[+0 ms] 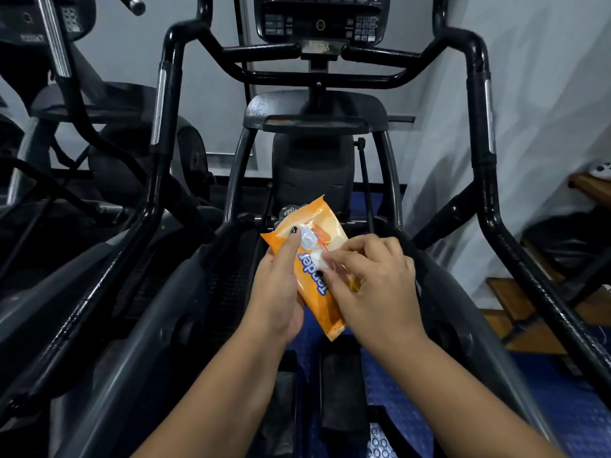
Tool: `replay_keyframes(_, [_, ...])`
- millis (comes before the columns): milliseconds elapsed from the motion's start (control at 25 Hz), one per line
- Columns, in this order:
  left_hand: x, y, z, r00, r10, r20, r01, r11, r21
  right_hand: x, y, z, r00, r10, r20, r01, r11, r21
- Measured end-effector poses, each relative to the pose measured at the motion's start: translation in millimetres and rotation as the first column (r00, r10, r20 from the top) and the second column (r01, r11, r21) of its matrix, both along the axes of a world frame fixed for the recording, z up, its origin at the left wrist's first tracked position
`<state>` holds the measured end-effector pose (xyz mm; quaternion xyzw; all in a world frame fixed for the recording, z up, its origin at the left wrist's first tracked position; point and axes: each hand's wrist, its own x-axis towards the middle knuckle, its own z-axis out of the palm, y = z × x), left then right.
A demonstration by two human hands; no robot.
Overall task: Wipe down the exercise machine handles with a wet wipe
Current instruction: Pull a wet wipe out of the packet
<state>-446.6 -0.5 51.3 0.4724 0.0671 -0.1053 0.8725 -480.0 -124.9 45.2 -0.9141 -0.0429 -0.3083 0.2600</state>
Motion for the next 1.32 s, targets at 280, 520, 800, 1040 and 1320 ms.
replay_keyframes(280, [-9,-2,0,0.995,0.097,0.032,-0.095,0.993,-0.07,5,12,-3,0.995,-0.033,-0.095,0.046,0.99,0.135])
replay_keyframes(520, [-14,-2,-5,0.993,0.104,0.047,-0.102,0.993,-0.055,2,24,-14,0.995,-0.01,-0.094,0.016,0.998,0.063])
replay_keyframes(800, [-10,-3,-22,0.986,0.083,0.147,-0.091,0.995,0.048,-2,24,-6,0.992,0.058,-0.108,-0.03,0.968,0.251])
replay_keyframes(1040, [-12,-4,-34,0.98,0.021,0.198,-0.043,0.993,0.108,-11,16,7,0.983,0.104,-0.153,-0.026,0.897,0.441])
replay_keyframes(1320, [-4,3,-57,0.993,0.109,0.042,-0.114,0.985,0.128,-16,6,35,0.996,0.09,0.018,-0.083,0.804,0.588])
